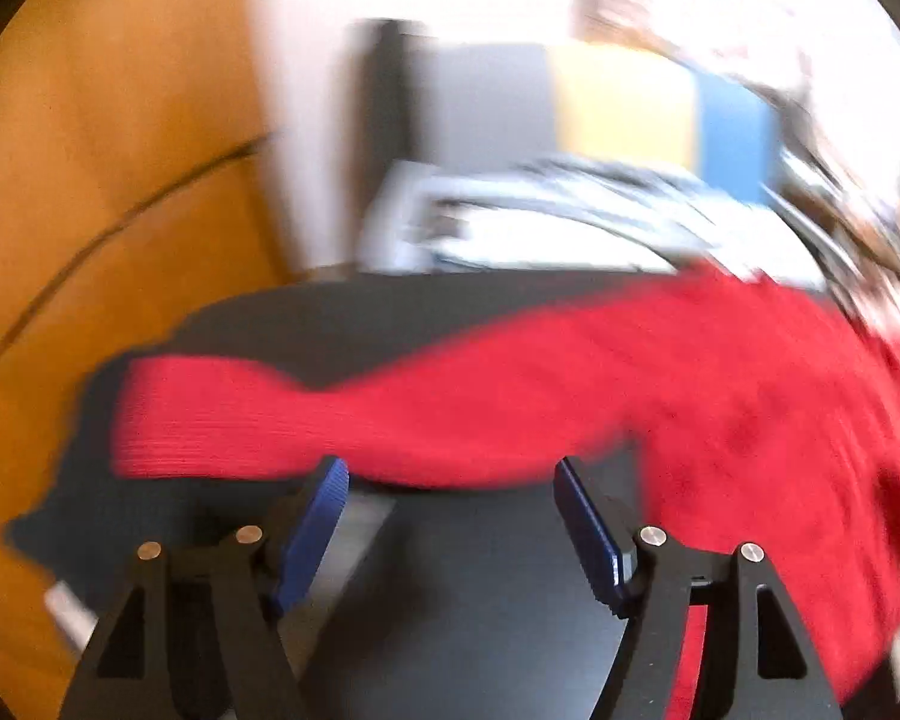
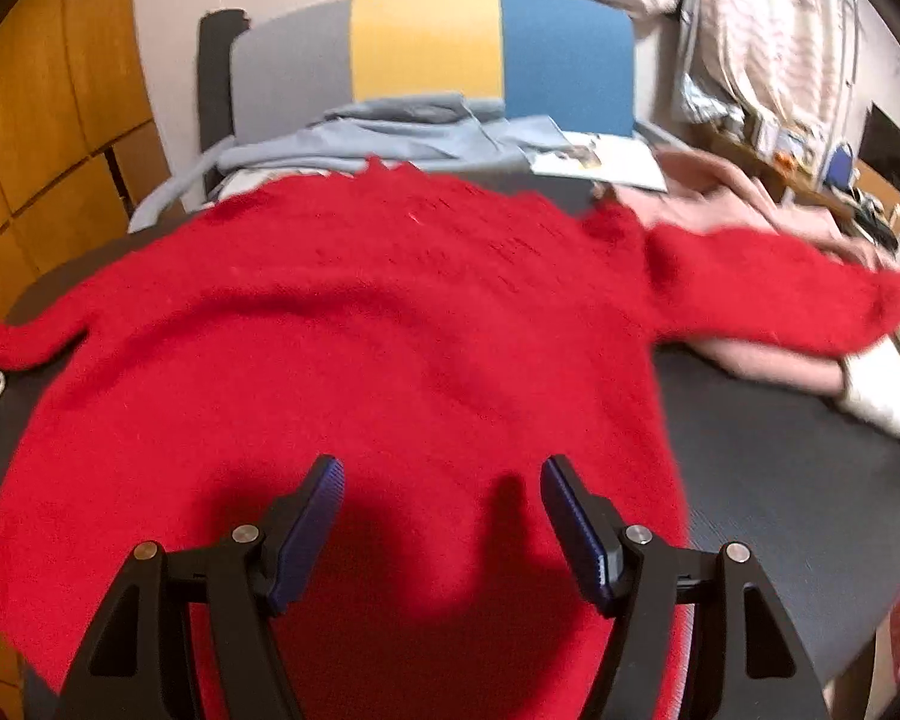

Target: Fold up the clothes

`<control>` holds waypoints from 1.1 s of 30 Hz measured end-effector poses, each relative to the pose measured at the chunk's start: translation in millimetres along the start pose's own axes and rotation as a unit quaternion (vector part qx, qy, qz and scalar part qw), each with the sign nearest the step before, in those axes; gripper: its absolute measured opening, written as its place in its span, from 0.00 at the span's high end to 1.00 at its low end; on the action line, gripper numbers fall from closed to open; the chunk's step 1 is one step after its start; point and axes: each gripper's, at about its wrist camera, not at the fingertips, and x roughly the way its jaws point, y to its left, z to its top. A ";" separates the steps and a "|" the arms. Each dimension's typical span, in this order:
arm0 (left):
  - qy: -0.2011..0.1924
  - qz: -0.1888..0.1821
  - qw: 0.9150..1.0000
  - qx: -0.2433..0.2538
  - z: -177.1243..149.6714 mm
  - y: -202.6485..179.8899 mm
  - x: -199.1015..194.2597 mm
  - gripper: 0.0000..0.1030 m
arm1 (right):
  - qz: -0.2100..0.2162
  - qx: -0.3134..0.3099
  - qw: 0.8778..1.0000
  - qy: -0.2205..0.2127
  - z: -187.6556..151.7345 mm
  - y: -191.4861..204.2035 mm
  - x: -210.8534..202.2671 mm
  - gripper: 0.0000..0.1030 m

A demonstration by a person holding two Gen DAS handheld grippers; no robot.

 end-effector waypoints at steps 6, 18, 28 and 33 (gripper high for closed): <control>0.030 0.007 0.993 0.116 -31.7 -133.0 67.9 0.31 | -0.018 -0.010 0.999 0.037 -30.5 -35.3 3.0 0.33; 0.083 -0.032 0.996 -0.031 -24.3 -105.4 50.6 0.31 | 0.018 0.023 0.999 0.027 -11.0 -70.9 -9.7 0.32; 0.049 0.047 0.998 -0.004 106.0 -97.8 147.7 0.19 | 0.011 -0.013 0.999 0.027 130.6 -47.9 77.7 0.32; 0.045 0.082 0.995 0.020 101.7 -100.4 184.1 0.07 | 0.003 -0.047 0.996 0.074 145.2 -24.4 139.8 0.32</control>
